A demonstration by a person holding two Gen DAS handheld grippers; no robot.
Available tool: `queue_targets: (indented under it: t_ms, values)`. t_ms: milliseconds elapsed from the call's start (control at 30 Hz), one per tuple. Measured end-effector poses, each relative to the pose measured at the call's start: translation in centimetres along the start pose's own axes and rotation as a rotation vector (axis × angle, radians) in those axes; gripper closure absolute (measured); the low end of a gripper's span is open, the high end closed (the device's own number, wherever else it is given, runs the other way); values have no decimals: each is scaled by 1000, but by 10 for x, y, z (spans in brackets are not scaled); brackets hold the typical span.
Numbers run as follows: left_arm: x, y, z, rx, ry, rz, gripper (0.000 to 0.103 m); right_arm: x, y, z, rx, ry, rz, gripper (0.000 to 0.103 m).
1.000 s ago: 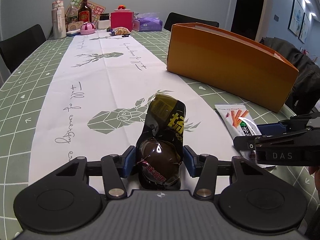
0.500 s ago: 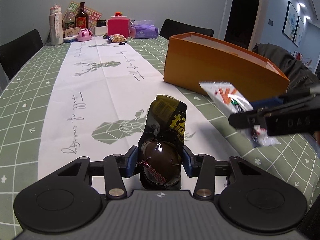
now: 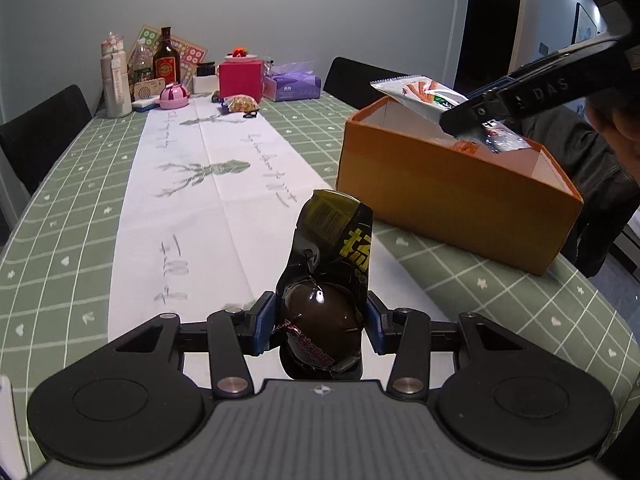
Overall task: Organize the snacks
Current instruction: 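Carry the chocolate snack and spicy-strip packet with both tools over the box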
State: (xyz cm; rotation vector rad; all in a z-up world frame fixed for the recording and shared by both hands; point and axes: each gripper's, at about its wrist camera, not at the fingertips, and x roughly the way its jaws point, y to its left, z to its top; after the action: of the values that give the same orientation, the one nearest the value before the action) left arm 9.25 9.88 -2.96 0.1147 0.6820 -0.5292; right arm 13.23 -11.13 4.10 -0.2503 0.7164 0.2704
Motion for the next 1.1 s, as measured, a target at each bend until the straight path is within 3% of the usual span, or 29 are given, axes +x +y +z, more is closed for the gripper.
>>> queue_targets:
  t_ms: [367, 733, 967, 1100]
  values:
    - [18, -33, 66, 102, -55, -21, 51, -20, -62, -4, 122, -70, -32, 54]
    - [24, -88, 140, 198, -149, -92, 51, -49, -109, -11, 239, -135, -77, 54]
    - [38, -127, 187, 291, -130, -166, 51, -62, -138, -14, 322, -173, -105, 54]
    - [63, -140, 198, 334, -81, -169, 51, -57, -153, -23, 369, -148, -117, 54]
